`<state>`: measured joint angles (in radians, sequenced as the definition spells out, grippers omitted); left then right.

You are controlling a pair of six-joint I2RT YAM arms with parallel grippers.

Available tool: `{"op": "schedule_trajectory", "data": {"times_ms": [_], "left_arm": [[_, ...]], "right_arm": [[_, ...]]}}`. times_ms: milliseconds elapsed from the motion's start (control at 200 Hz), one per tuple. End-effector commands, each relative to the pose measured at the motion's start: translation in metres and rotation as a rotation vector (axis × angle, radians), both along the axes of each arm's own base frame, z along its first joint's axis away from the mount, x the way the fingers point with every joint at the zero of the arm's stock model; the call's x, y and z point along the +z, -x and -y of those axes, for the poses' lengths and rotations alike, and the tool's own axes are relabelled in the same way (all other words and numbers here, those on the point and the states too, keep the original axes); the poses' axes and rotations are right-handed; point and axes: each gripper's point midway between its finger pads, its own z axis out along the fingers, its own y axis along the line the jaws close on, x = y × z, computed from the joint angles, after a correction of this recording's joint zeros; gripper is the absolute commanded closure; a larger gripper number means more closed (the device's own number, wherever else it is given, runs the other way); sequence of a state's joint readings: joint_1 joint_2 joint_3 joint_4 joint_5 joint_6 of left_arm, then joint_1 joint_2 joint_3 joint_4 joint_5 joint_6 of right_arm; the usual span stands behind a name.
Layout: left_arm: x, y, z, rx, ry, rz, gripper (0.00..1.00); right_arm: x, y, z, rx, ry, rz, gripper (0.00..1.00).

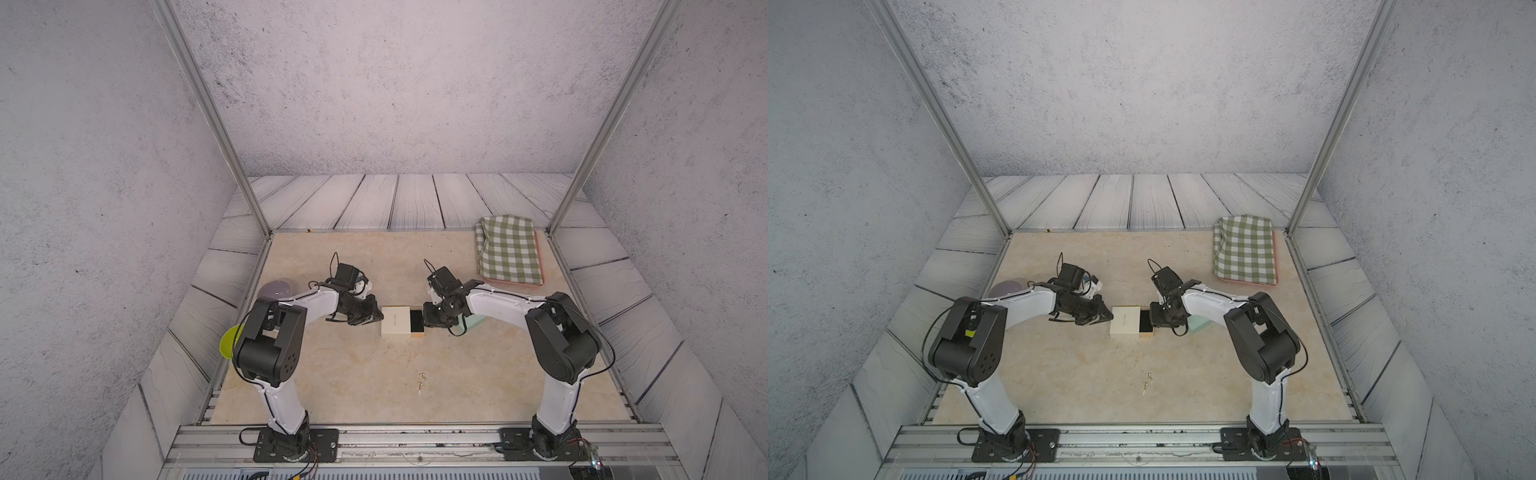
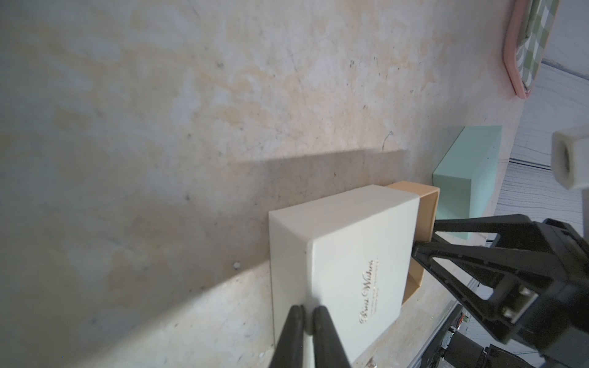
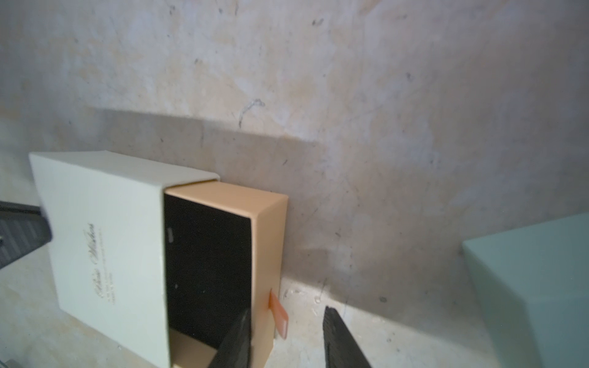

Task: Place the earrings into the drawer-style jewelry box
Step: Open the drawer in the jewelry box.

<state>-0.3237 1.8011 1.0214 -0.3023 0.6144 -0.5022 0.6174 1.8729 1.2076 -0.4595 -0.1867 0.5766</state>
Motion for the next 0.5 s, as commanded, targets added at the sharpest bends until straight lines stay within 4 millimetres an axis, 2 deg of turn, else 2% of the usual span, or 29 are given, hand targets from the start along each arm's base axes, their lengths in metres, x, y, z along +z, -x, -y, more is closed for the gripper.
{"op": "schedule_trajectory", "data": {"times_ms": [0,495], "left_arm": [[-0.0742,0.0431,-0.0585,0.062,-0.328,-0.199,0.89],[-0.0738,0.0428,-0.0584,0.060,-0.328,-0.197,0.89]], "right_arm": [[-0.0158,0.0163,0.0430,-0.035,0.146,-0.067,0.62],[-0.0139,0.0161,0.0519,-0.041,0.154,-0.064,0.62]]}}
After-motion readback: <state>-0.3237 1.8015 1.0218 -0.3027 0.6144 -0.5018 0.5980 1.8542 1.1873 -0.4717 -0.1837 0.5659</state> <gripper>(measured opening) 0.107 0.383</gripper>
